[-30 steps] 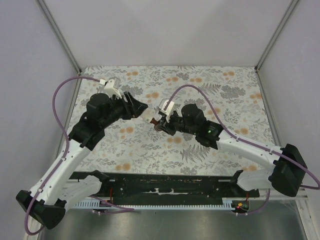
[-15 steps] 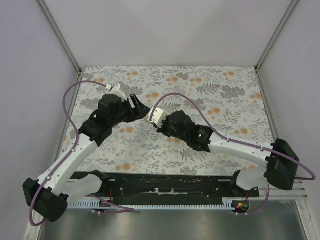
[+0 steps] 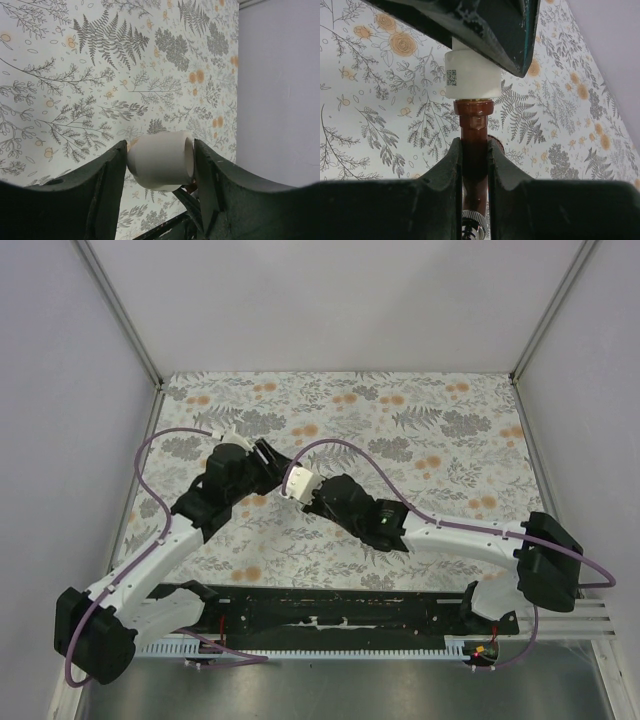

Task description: Install the water faucets

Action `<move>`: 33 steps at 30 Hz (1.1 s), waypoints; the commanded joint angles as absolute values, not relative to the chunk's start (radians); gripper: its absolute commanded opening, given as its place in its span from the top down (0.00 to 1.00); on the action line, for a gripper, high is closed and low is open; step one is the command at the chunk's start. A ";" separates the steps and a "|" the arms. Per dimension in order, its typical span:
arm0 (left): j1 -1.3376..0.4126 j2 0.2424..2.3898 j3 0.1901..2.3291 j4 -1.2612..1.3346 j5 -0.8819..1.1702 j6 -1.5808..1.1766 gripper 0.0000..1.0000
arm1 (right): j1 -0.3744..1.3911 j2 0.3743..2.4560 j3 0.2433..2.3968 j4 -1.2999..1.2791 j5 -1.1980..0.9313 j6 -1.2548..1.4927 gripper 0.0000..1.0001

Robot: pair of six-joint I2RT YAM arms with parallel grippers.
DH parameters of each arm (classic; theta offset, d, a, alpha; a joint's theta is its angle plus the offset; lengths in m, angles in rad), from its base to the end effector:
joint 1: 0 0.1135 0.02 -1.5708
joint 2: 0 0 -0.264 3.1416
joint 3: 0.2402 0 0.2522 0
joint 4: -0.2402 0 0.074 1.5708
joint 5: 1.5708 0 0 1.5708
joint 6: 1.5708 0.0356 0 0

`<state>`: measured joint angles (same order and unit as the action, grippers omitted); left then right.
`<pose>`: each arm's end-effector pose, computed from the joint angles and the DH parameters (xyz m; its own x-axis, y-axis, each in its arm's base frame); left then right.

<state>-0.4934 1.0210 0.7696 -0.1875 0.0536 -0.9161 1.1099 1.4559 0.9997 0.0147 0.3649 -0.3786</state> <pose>0.2047 -0.1122 0.2892 -0.6369 -0.5568 -0.5332 0.0171 0.6812 -0.7319 0.1595 0.2926 0.2759 0.0796 -0.6160 -0.7837 -0.7143 0.5131 -0.4759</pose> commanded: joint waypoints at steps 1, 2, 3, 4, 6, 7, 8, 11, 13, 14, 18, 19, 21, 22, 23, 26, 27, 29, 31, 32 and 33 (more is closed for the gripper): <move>-0.497 1.006 0.730 -0.040 0.037 -1.045 0.41 | 1.135 1.466 1.054 0.121 0.457 -0.411 1.00; -0.499 1.005 0.720 -0.022 0.037 -1.060 0.42 | 1.138 1.470 1.055 0.124 0.468 -0.414 1.00; -0.497 1.003 0.707 -0.009 0.037 -1.074 0.44 | 1.141 1.476 1.055 0.124 0.472 -0.416 1.00; -0.497 1.002 0.700 -0.006 0.037 -1.081 0.48 | 1.144 1.477 1.055 0.127 0.476 -0.416 1.00; -0.499 0.994 0.680 0.040 0.037 -1.103 0.57 | 1.147 1.477 1.055 0.129 0.479 -0.411 1.00; -0.497 0.991 0.673 0.051 0.034 -1.112 0.62 | 1.147 1.479 1.052 0.130 0.476 -0.404 1.00; -0.499 0.986 0.666 0.061 0.032 -1.117 0.68 | 1.147 1.476 1.051 0.130 0.466 -0.394 1.00; -0.497 0.960 0.641 0.089 0.014 -1.123 0.88 | 1.144 1.454 1.045 0.127 0.421 -0.364 1.00; -0.495 0.933 0.620 0.118 0.005 -1.127 0.98 | 1.129 1.433 1.042 0.107 0.349 -0.324 1.00; -0.497 0.910 0.602 0.147 0.003 -1.129 0.98 | 1.109 1.415 1.040 0.095 0.286 -0.286 1.00; -0.495 0.850 0.529 0.319 0.006 -1.102 0.98 | 1.016 1.349 1.023 0.074 0.051 -0.149 1.00; -0.495 0.839 0.514 0.357 0.018 -1.082 0.98 | 0.990 1.336 1.026 0.063 0.005 -0.125 1.00; -0.495 0.824 0.506 0.432 0.047 -1.014 0.98 | 0.930 1.318 1.028 0.057 -0.165 -0.049 1.00; -0.495 0.819 0.505 0.457 0.066 -0.990 0.98 | 0.902 1.312 1.026 0.063 -0.228 -0.016 1.00; -0.497 0.816 0.499 0.500 0.092 -0.958 0.98 | 0.870 1.309 1.023 0.072 -0.298 0.035 1.00; -0.494 0.815 0.495 0.607 0.197 -0.866 0.98 | 0.796 1.318 1.028 0.089 -0.501 0.127 1.00; -0.494 0.812 0.497 0.627 0.225 -0.841 0.98 | 0.778 1.322 1.032 0.094 -0.559 0.150 1.00; -0.492 0.807 0.500 0.649 0.265 -0.784 0.98 | 0.744 1.333 1.032 0.129 -0.687 0.216 1.00; -0.488 0.801 0.506 0.663 0.305 -0.753 0.98 | 0.720 1.342 1.022 0.185 -0.779 0.277 1.00; -0.482 0.805 0.506 0.675 0.331 -0.746 0.98 | 0.709 1.345 1.017 0.208 -0.810 0.302 1.00; -0.479 0.805 0.508 0.696 0.356 -0.741 0.98 | 0.698 1.348 1.011 0.233 -0.840 0.334 1.00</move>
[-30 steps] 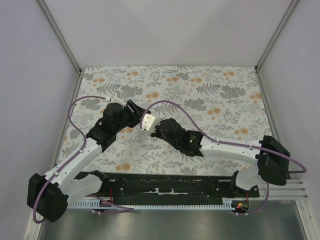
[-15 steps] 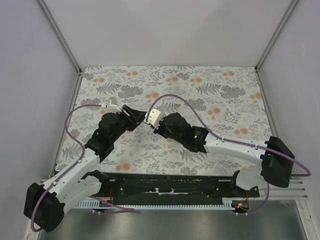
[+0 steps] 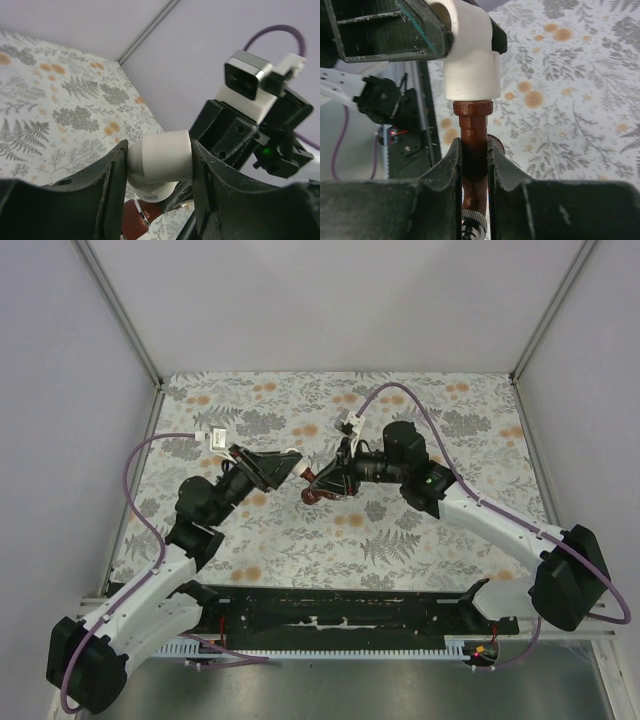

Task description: Install the water faucets

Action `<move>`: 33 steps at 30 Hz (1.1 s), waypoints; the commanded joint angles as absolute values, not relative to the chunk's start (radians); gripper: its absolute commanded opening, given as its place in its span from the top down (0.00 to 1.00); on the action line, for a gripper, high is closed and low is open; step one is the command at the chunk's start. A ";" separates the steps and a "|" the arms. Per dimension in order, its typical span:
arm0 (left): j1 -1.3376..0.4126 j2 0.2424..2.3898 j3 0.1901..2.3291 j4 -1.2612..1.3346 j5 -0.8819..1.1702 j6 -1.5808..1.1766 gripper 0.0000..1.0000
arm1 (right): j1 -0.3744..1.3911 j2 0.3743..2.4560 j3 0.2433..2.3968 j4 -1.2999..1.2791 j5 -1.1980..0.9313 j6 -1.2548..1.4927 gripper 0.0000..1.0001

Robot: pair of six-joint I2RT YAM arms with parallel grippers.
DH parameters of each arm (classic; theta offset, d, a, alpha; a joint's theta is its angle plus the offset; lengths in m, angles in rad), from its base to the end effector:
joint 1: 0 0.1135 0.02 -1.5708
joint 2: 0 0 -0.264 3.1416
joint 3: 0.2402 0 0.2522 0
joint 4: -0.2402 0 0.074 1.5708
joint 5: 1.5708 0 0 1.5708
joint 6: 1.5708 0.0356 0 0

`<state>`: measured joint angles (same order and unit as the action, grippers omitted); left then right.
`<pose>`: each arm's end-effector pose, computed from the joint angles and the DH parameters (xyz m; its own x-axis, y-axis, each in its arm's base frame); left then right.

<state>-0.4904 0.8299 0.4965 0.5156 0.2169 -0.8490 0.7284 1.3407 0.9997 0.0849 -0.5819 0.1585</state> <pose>0.1727 -0.1009 0.3045 -0.3798 -0.6282 -0.6791 0.5472 0.4393 -0.7124 0.2191 0.2217 0.3189 -0.3371 -0.1240 -0.9333 -0.9111 0.2927 0.2902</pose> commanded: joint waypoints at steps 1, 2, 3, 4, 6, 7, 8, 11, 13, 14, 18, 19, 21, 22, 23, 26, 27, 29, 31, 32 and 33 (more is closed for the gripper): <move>-0.474 0.808 0.506 0.721 0.386 -0.741 0.98 | 0.687 1.356 1.009 0.259 -0.868 0.359 1.00; -0.468 0.816 0.509 0.738 0.417 -0.742 0.98 | 0.678 1.364 1.006 0.285 -0.902 0.389 1.00; -0.463 0.822 0.511 0.762 0.446 -0.744 0.98 | 0.669 1.371 1.000 0.328 -0.929 0.422 1.00; -0.460 0.828 0.512 0.781 0.468 -0.750 0.98 | 0.660 1.384 0.997 0.363 -0.969 0.460 1.00; -0.453 0.844 0.520 0.830 0.515 -0.770 0.98 | 0.647 1.408 0.986 0.452 -1.018 0.541 1.00; -0.448 0.853 0.522 0.856 0.537 -0.784 0.98 | 0.641 1.422 0.979 0.510 -1.038 0.593 1.00; -0.446 0.860 0.526 0.882 0.555 -0.796 0.98 | 0.635 1.434 0.971 0.564 -1.046 0.644 0.99; -0.442 0.880 0.537 0.916 0.575 -0.818 0.98 | 0.614 1.469 0.982 0.609 -1.080 0.726 0.69; -0.440 0.881 0.538 0.888 0.552 -0.807 0.98 | 0.608 1.457 0.985 0.569 -1.062 0.695 0.61; -0.440 0.873 0.546 0.844 0.537 -0.775 0.98 | 0.607 1.439 0.989 0.521 -1.037 0.652 0.55; -0.440 0.798 0.560 0.645 0.412 -0.674 0.98 | 0.611 1.350 1.032 0.185 -0.876 0.335 0.32; -0.442 0.779 0.571 0.561 0.375 -0.654 0.98 | 0.611 1.318 1.022 0.173 -0.835 0.307 0.29; -0.442 0.749 0.591 0.473 0.324 -0.615 0.98 | 0.617 1.270 0.982 0.187 -0.735 0.263 0.24; -0.442 0.730 0.589 0.463 0.302 -0.614 0.98 | 0.624 1.253 0.970 0.183 -0.689 0.236 0.23; -0.442 0.720 0.592 0.445 0.287 -0.612 0.98 | 0.633 1.243 0.963 0.180 -0.660 0.212 0.23; -0.443 0.706 0.621 0.373 0.250 -0.598 0.98 | 0.693 1.236 0.950 0.204 -0.586 0.166 0.22; -0.445 0.707 0.624 0.361 0.244 -0.600 0.98 | 0.730 1.239 0.950 0.212 -0.548 0.146 0.22; -0.443 0.706 0.637 0.333 0.229 -0.600 0.98 | 0.791 1.255 0.963 0.203 -0.456 0.095 0.22; -0.443 0.710 0.649 0.307 0.218 -0.595 0.98 | 0.848 1.273 0.977 0.210 -0.352 0.058 0.22; -0.443 0.707 0.652 0.302 0.212 -0.597 0.98 | 0.880 1.284 0.979 0.216 -0.294 0.045 0.22; -0.443 0.707 0.650 0.301 0.209 -0.598 0.98 | 0.903 1.292 0.977 0.227 -0.208 0.026 0.22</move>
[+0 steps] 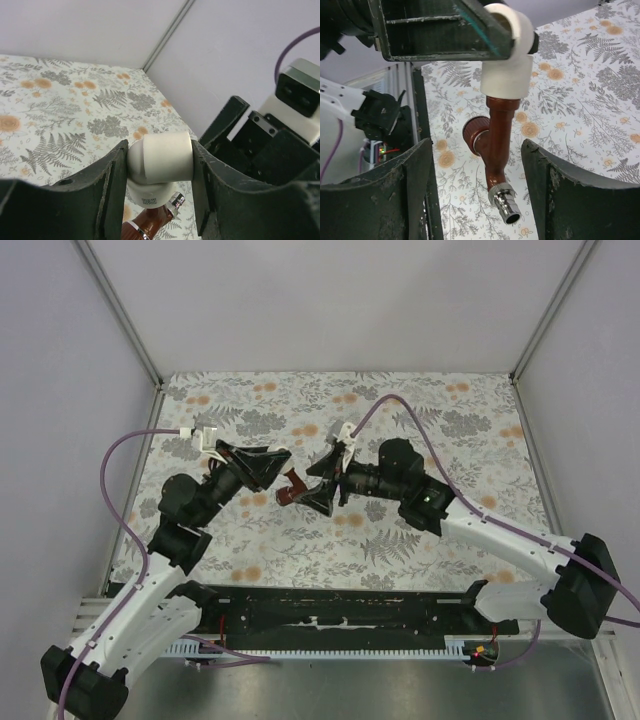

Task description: Install the water faucets

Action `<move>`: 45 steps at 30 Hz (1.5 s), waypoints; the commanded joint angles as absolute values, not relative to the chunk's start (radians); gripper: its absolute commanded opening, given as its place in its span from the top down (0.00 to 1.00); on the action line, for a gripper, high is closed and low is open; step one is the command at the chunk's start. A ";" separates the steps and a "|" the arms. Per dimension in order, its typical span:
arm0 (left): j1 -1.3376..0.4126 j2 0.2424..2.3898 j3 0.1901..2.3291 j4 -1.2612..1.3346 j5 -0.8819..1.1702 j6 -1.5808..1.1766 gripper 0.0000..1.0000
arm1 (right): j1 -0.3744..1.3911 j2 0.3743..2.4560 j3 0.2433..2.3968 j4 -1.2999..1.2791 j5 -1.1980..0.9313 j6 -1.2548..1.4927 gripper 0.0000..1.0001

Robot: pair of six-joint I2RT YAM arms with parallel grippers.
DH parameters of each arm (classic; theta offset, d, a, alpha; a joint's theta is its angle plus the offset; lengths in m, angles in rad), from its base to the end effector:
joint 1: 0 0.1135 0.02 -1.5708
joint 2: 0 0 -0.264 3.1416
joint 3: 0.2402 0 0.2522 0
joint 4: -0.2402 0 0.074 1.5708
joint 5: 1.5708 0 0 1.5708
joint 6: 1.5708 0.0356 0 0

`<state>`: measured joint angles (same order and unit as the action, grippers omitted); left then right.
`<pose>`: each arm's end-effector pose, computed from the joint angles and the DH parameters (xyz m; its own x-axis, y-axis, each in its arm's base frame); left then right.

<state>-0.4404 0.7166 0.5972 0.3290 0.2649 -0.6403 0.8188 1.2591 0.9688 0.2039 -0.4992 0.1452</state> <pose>0.1564 -0.0840 0.3398 -0.2333 -0.5275 -0.8169 0.6282 0.5596 -0.5407 0.1896 0.2277 0.3431 -0.1982 -0.0260 -0.9798 -0.9483 0.2579 0.1850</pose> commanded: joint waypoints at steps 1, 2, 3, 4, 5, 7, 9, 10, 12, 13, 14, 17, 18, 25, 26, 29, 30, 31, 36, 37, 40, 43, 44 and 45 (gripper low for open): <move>-0.443 0.706 0.652 0.295 0.203 -0.598 0.98 | 0.929 1.301 0.971 0.250 -0.152 0.009 0.23; -0.443 0.704 0.655 0.285 0.195 -0.601 0.98 | 0.951 1.313 0.968 0.270 -0.085 -0.024 0.24; -0.443 0.706 0.655 0.279 0.190 -0.603 0.98 | 0.972 1.319 0.969 0.281 -0.016 -0.043 0.25; -0.443 0.706 0.658 0.272 0.186 -0.606 0.98 | 0.985 1.337 0.976 0.290 0.029 -0.063 0.26; -0.443 0.706 0.658 0.268 0.181 -0.612 0.98 | 1.008 1.350 0.985 0.290 0.078 -0.087 0.28; -0.443 0.707 0.661 0.259 0.173 -0.620 0.98 | 1.040 1.376 0.995 0.304 0.162 -0.124 0.32; -0.443 0.704 0.663 0.250 0.164 -0.624 0.98 | 1.071 1.408 1.003 0.333 0.234 -0.162 0.35; -0.443 0.706 0.663 0.250 0.161 -0.627 0.98 | 1.084 1.422 1.008 0.340 0.268 -0.184 0.36; -0.443 0.707 0.663 0.249 0.160 -0.634 0.98 | 1.114 1.459 1.022 0.357 0.331 -0.218 0.37; -0.443 0.707 0.664 0.245 0.161 -0.635 0.98 | 1.124 1.471 1.023 0.380 0.360 -0.231 0.39; -0.445 0.709 0.664 0.245 0.163 -0.637 0.98 | 1.137 1.485 1.025 0.403 0.388 -0.241 0.42; -0.446 0.709 0.660 0.244 0.166 -0.638 0.98 | 1.152 1.517 1.034 0.440 0.449 -0.253 0.59; -0.445 0.706 0.660 0.241 0.170 -0.634 0.98 | 1.152 1.519 1.035 0.446 0.452 -0.253 0.69; -0.442 0.690 0.631 0.342 0.270 -0.581 0.98 | 1.031 1.401 0.996 0.379 0.038 -0.064 1.00; -0.442 0.686 0.618 0.377 0.285 -0.583 0.98 | 0.976 1.382 0.982 0.388 -0.097 0.033 1.00; -0.440 0.701 0.601 0.469 0.371 -0.584 0.98 | 0.833 1.345 0.953 0.445 -0.457 0.216 1.00; -0.439 0.707 0.603 0.500 0.403 -0.591 0.98 | 0.784 1.344 0.957 0.460 -0.554 0.257 1.00; -0.439 0.718 0.609 0.530 0.444 -0.594 0.98 | 0.747 1.347 0.966 0.466 -0.660 0.306 1.00; -0.436 0.771 0.661 0.635 0.583 -0.627 0.98 | 0.638 1.446 1.038 0.642 -1.081 0.654 1.00; -0.437 0.782 0.673 0.650 0.600 -0.637 0.98 | 0.631 1.477 1.046 0.729 -1.119 0.748 1.00; -0.436 0.805 0.709 0.684 0.650 -0.660 0.98 | 0.614 1.567 1.069 1.004 -1.186 1.047 1.00; -0.436 0.819 0.730 0.709 0.690 -0.687 0.98 | 0.601 1.656 1.088 1.255 -1.187 1.300 0.95; -0.436 0.818 0.736 0.712 0.699 -0.695 0.98 | 0.595 1.690 1.095 1.363 -1.175 1.383 0.86; -0.436 0.818 0.738 0.710 0.699 -0.699 0.98 | 0.586 1.716 1.107 1.441 -1.169 1.441 0.77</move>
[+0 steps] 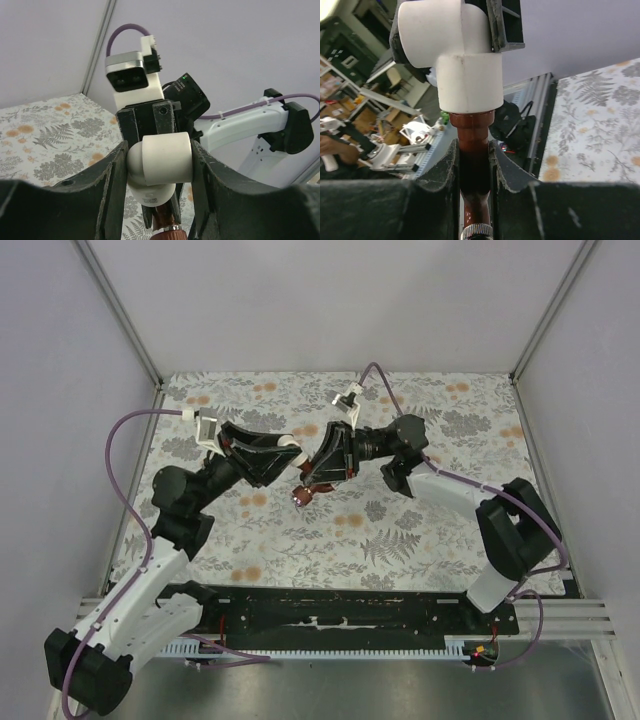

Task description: Install the water faucets

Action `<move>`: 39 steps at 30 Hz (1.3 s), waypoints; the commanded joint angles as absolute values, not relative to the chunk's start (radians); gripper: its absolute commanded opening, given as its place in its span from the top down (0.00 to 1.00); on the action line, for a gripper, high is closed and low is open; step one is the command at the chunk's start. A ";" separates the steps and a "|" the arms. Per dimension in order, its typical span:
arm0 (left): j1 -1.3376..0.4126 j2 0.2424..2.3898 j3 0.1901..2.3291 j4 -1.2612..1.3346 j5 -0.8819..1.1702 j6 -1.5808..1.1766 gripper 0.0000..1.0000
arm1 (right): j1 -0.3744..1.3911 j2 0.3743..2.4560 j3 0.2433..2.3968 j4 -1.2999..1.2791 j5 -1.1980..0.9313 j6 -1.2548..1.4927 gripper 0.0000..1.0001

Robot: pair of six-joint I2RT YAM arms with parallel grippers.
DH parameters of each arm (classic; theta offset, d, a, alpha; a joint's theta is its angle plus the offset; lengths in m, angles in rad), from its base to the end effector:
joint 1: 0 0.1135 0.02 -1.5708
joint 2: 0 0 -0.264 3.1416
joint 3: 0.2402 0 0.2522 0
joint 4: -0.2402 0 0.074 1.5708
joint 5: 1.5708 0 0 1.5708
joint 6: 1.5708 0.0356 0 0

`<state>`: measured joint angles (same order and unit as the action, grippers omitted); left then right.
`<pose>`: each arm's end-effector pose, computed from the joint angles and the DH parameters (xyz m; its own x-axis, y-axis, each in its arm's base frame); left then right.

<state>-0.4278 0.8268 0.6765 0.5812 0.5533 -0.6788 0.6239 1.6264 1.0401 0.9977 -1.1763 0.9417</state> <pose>0.1625 -0.0947 0.3739 -0.1986 -0.4965 -0.8450 0.8515 0.3395 -0.3996 0.2667 0.2325 0.3266 -0.5459 -0.0100 -0.8378 -0.7986 -0.2962 0.5239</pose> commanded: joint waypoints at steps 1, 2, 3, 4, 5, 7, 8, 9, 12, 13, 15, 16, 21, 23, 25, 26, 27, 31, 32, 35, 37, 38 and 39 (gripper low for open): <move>-0.436 0.813 0.741 0.700 0.690 -0.696 0.98 | 0.580 1.739 1.118 1.477 -1.164 1.484 0.73; -0.436 0.805 0.741 0.680 0.674 -0.687 0.98 | 0.575 1.746 1.123 1.477 -1.164 1.488 0.71; -0.436 0.796 0.745 0.637 0.645 -0.671 0.98 | 0.569 1.744 1.124 1.476 -1.163 1.477 0.66; -0.436 0.784 0.756 0.568 0.614 -0.643 0.98 | 0.563 1.741 1.120 1.474 -1.160 1.465 0.60; -0.437 0.773 0.771 0.501 0.579 -0.602 0.98 | 0.557 1.735 1.120 1.465 -1.155 1.454 0.54; -0.437 0.732 0.785 0.373 0.471 -0.548 0.98 | 0.529 1.707 1.111 1.408 -1.151 1.389 0.36; -0.436 0.726 0.791 0.330 0.445 -0.534 0.98 | 0.519 1.691 1.106 1.370 -1.146 1.353 0.30; -0.436 0.723 0.805 0.283 0.419 -0.519 0.98 | 0.512 1.672 1.100 1.314 -1.143 1.304 0.25; -0.437 0.716 0.833 0.198 0.373 -0.503 0.98 | 0.502 1.609 1.086 1.095 -1.121 1.101 0.02; -0.437 0.715 0.839 0.175 0.359 -0.500 0.98 | 0.502 1.579 1.085 0.989 -1.105 1.003 0.02; -0.437 0.715 0.860 0.118 0.327 -0.497 0.98 | 0.502 1.513 1.083 0.759 -1.050 0.770 0.02; -0.439 0.715 0.876 0.095 0.304 -0.494 0.98 | 0.502 1.478 1.080 0.645 -1.008 0.658 0.02; -0.437 0.727 0.929 0.005 0.242 -0.472 0.98 | 0.546 1.292 0.997 0.356 -0.682 0.218 0.02; -0.437 0.739 0.949 -0.046 0.232 -0.472 0.98 | 0.575 1.244 0.951 0.371 -0.599 0.132 0.02; -0.439 0.755 0.965 -0.064 0.227 -0.474 0.98 | 0.626 1.209 0.930 0.339 -0.511 0.010 0.02; -0.440 0.761 0.972 -0.071 0.227 -0.472 0.98 | 0.656 1.191 0.920 0.328 -0.470 -0.064 0.02; -0.439 0.767 0.979 -0.078 0.224 -0.472 0.98 | 0.701 1.177 0.911 0.312 -0.427 -0.142 0.02; -0.439 0.782 0.997 -0.106 0.204 -0.469 0.98 | 0.843 1.151 0.878 0.322 -0.281 -0.381 0.02; -0.439 0.784 1.000 -0.115 0.201 -0.469 0.98 | 0.874 1.147 0.870 0.333 -0.247 -0.435 0.02; -0.439 0.793 1.009 -0.129 0.190 -0.476 0.98 | 0.986 1.155 0.845 0.373 -0.105 -0.596 0.02; -0.439 0.799 1.015 -0.136 0.187 -0.476 0.98 | 1.066 1.175 0.827 0.422 0.015 -0.716 0.02; -0.439 0.801 1.019 -0.141 0.187 -0.476 0.98 | 1.100 1.184 0.819 0.458 0.059 -0.762 0.02; -0.439 0.804 1.020 -0.143 0.187 -0.479 0.98 | 1.130 1.198 0.810 0.497 0.098 -0.823 0.02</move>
